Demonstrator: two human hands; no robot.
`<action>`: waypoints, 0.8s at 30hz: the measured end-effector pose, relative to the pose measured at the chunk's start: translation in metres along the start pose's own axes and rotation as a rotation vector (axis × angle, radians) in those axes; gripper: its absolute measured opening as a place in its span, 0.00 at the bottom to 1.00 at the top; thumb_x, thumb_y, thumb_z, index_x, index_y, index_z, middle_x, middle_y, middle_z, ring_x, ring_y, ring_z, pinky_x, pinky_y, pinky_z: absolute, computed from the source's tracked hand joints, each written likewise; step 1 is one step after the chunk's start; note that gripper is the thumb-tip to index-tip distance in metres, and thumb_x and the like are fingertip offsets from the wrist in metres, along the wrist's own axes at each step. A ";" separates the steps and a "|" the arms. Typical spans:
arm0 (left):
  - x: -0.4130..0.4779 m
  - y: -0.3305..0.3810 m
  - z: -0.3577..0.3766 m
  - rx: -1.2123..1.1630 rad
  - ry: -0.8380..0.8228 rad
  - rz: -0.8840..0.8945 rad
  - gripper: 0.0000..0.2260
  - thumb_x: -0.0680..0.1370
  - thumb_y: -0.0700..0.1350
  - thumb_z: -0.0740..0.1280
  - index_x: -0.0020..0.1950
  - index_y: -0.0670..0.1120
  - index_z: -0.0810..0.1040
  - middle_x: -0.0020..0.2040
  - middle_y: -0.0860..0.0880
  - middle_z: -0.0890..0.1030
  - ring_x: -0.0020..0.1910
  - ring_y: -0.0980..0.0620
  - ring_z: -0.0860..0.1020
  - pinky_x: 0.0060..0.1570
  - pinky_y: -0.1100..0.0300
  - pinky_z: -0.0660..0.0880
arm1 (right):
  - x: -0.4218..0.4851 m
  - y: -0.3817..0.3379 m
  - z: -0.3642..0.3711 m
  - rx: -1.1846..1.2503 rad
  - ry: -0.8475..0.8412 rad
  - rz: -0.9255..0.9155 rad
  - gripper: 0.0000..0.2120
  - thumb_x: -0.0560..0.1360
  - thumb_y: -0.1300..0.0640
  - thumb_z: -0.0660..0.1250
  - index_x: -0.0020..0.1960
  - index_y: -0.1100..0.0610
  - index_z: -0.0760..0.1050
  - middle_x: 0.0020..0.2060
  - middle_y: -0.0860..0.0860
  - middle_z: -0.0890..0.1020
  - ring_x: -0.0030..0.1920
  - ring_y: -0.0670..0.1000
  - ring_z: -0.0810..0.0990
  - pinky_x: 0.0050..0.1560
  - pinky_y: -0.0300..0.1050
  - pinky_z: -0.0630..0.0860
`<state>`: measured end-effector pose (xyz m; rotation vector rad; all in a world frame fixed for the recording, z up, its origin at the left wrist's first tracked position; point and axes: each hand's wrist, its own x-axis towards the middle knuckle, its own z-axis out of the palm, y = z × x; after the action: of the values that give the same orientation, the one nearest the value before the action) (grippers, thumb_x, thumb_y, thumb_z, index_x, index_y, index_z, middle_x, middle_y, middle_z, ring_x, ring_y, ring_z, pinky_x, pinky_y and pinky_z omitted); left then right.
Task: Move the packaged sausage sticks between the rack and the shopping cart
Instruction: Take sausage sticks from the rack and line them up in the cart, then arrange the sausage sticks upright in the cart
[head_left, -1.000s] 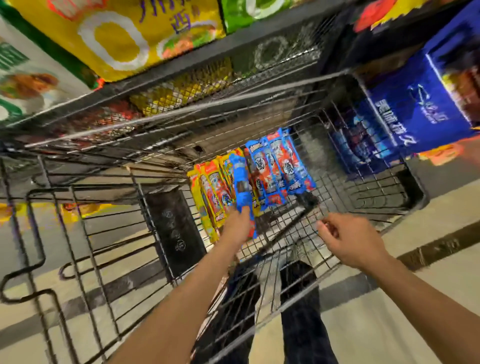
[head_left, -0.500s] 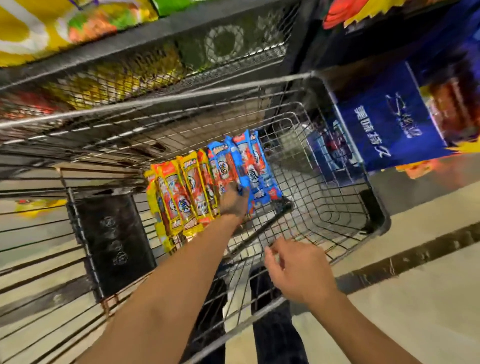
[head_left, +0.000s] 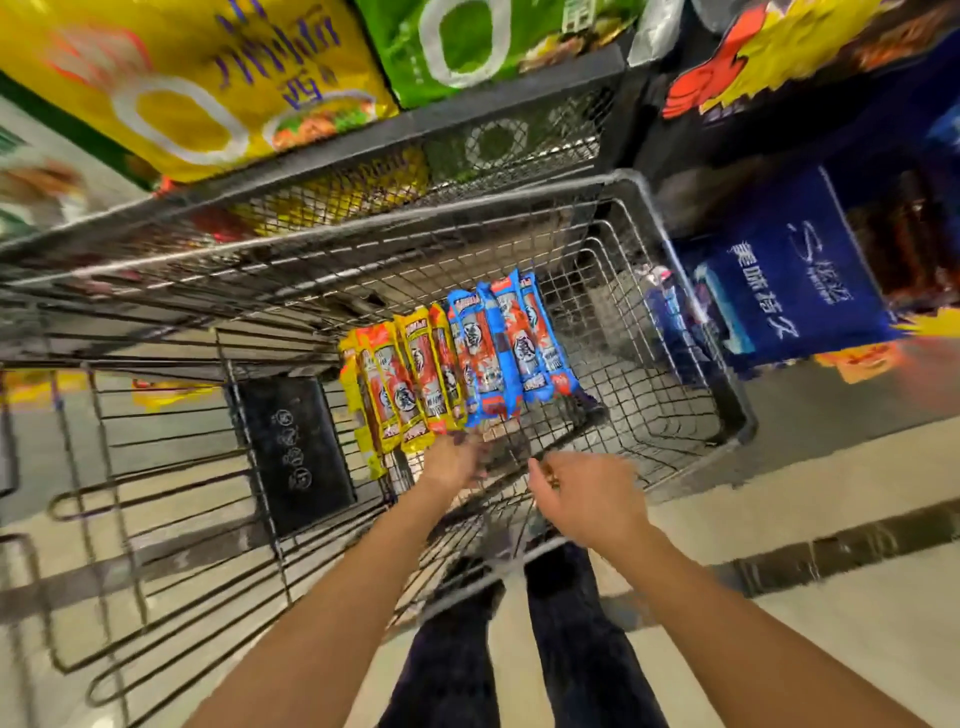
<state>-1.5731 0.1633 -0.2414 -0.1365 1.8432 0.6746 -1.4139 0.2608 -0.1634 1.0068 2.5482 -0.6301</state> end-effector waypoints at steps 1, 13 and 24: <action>-0.019 -0.003 -0.007 0.014 -0.011 0.015 0.14 0.82 0.51 0.60 0.54 0.40 0.76 0.46 0.41 0.83 0.33 0.48 0.79 0.27 0.61 0.73 | 0.003 -0.003 -0.005 -0.012 -0.028 0.001 0.21 0.80 0.40 0.51 0.46 0.52 0.77 0.38 0.52 0.83 0.42 0.57 0.82 0.37 0.45 0.67; -0.172 -0.013 -0.086 0.066 -0.184 0.193 0.07 0.80 0.44 0.64 0.43 0.43 0.75 0.36 0.45 0.78 0.31 0.48 0.76 0.29 0.60 0.70 | -0.109 -0.032 -0.050 0.804 0.203 0.539 0.10 0.78 0.46 0.64 0.54 0.49 0.79 0.51 0.49 0.82 0.52 0.51 0.80 0.55 0.47 0.74; -0.227 0.037 -0.007 0.548 -0.388 0.400 0.08 0.78 0.42 0.64 0.40 0.42 0.73 0.30 0.47 0.76 0.28 0.50 0.72 0.21 0.67 0.65 | -0.324 0.013 -0.054 1.090 0.610 1.060 0.05 0.78 0.50 0.66 0.52 0.49 0.78 0.48 0.49 0.81 0.50 0.51 0.79 0.52 0.44 0.73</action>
<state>-1.5077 0.1392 -0.0220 0.6912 1.6190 0.4015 -1.1867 0.1160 0.0248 2.9039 1.3756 -1.4867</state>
